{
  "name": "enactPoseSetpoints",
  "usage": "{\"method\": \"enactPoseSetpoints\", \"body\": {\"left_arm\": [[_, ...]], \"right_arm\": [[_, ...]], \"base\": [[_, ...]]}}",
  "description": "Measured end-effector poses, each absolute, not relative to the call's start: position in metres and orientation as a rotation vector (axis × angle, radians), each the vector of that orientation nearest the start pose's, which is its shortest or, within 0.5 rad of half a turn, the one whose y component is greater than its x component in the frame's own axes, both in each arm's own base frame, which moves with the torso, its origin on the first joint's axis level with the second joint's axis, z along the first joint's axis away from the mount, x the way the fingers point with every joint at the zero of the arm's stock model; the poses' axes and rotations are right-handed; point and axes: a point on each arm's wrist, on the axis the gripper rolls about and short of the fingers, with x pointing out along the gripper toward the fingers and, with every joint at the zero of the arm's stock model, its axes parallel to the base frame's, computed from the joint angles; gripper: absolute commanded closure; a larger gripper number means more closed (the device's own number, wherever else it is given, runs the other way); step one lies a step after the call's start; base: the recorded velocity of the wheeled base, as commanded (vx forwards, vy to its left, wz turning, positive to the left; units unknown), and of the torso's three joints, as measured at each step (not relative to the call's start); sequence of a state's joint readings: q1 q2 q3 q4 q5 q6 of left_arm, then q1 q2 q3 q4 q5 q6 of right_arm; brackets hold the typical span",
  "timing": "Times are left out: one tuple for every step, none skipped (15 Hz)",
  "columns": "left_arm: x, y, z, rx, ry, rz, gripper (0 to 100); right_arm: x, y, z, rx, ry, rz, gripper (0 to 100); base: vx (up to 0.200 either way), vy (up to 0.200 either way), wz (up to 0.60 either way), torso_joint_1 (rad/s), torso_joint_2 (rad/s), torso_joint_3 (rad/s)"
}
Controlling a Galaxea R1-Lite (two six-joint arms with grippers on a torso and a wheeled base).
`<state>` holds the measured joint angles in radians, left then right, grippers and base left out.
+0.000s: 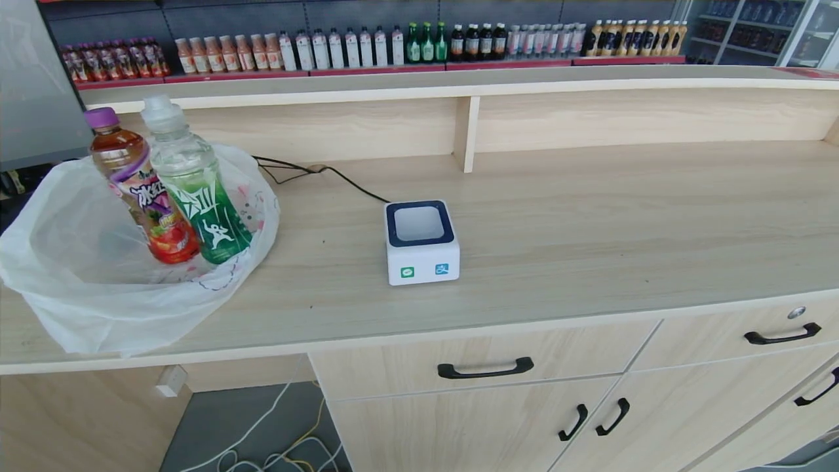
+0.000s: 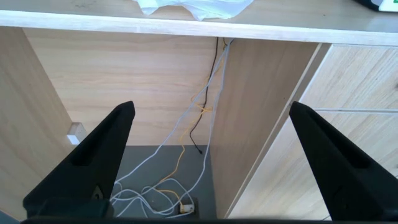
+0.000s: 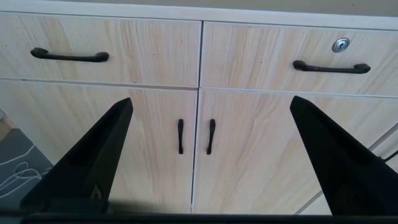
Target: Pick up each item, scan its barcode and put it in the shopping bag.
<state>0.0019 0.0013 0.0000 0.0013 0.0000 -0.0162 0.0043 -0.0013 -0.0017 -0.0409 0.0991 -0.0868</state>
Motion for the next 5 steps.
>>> {"method": "enactPoseSetpoints", "body": {"left_arm": [[-0.0227, 0.0, 0.0754, -0.016, 0.003, 0.002, 0], [-0.0227, 0.0, 0.0753, -0.016, 0.003, 0.001, 0], [-0.0227, 0.0, 0.0753, -0.017, 0.003, 0.001, 0], [-0.0227, 0.0, 0.0754, -0.016, 0.003, 0.001, 0], [-0.0227, 0.0, 0.0753, -0.016, 0.003, 0.001, 0]], "right_arm": [[-0.0232, 0.0021, 0.0801, -0.089, -0.048, 0.101, 0], [-0.0232, 0.0022, 0.0801, -0.089, -0.048, 0.1, 0], [-0.0232, 0.0021, 0.0801, -0.089, -0.048, 0.101, 0], [-0.0232, 0.0021, 0.0801, -0.09, -0.048, 0.101, 0], [-0.0232, 0.0022, 0.0801, -0.09, -0.049, 0.101, 0]], "base": [[0.0, 0.0, 0.0, 0.0, 0.0, 0.0], [0.0, 0.0, 0.0, 0.0, 0.0, 0.0], [0.0, 0.0, 0.0, 0.0, 0.0, 0.0], [0.0, 0.0, 0.0, 0.0, 0.0, 0.0], [0.0, 0.0, 0.0, 0.0, 0.0, 0.0]]}}
